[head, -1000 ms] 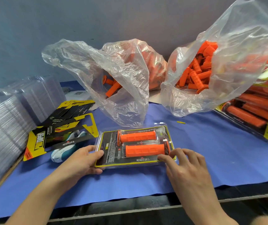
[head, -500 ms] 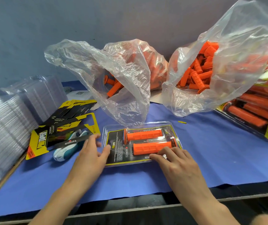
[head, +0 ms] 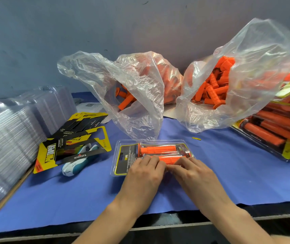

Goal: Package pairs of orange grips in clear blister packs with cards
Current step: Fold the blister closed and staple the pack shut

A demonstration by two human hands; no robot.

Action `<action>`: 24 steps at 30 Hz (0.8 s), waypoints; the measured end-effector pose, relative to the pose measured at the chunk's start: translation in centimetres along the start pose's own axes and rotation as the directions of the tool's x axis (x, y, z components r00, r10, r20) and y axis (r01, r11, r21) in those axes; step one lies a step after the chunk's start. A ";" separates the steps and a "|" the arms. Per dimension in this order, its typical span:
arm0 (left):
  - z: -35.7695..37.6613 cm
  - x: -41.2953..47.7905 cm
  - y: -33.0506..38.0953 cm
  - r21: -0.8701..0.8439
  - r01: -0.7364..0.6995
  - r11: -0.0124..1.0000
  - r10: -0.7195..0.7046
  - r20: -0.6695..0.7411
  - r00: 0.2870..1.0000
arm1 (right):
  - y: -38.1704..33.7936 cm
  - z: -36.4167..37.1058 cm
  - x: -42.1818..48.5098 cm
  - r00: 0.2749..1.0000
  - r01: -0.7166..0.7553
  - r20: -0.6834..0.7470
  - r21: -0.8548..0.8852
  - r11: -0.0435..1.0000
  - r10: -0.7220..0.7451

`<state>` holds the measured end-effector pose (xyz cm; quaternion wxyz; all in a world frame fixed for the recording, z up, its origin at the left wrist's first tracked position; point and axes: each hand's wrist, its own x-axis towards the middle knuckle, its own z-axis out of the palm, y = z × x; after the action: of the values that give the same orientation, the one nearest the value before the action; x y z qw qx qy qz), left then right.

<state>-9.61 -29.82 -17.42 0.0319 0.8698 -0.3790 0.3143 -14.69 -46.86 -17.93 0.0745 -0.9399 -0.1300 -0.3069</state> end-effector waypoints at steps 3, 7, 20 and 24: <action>0.4 0.1 0.0 -0.014 0.015 1.000 -0.015 0.002 1.000 | 0.3 0.3 0.7 0.999 0.043 0.002 -0.065 0.997 -0.043; 1.1 -0.6 -0.6 -0.038 0.015 0.999 -0.016 -0.038 0.999 | 0.8 0.7 0.8 0.995 0.084 0.056 -0.094 0.992 -0.079; 0.3 -2.7 -6.4 -0.080 0.046 0.996 -0.051 -0.056 0.997 | 2.5 0.4 0.4 1.000 -0.002 0.027 -0.081 0.997 0.004; 0.1 -4.1 -8.3 -0.055 0.100 0.993 -0.102 -0.035 0.994 | 3.6 0.0 0.0 0.999 -0.046 0.025 -0.039 0.998 0.047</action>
<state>-6.00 -21.32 -18.28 0.0779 0.8806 -0.3422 0.3184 -13.68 -50.26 -18.10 0.0617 -0.9479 -0.1030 -0.2952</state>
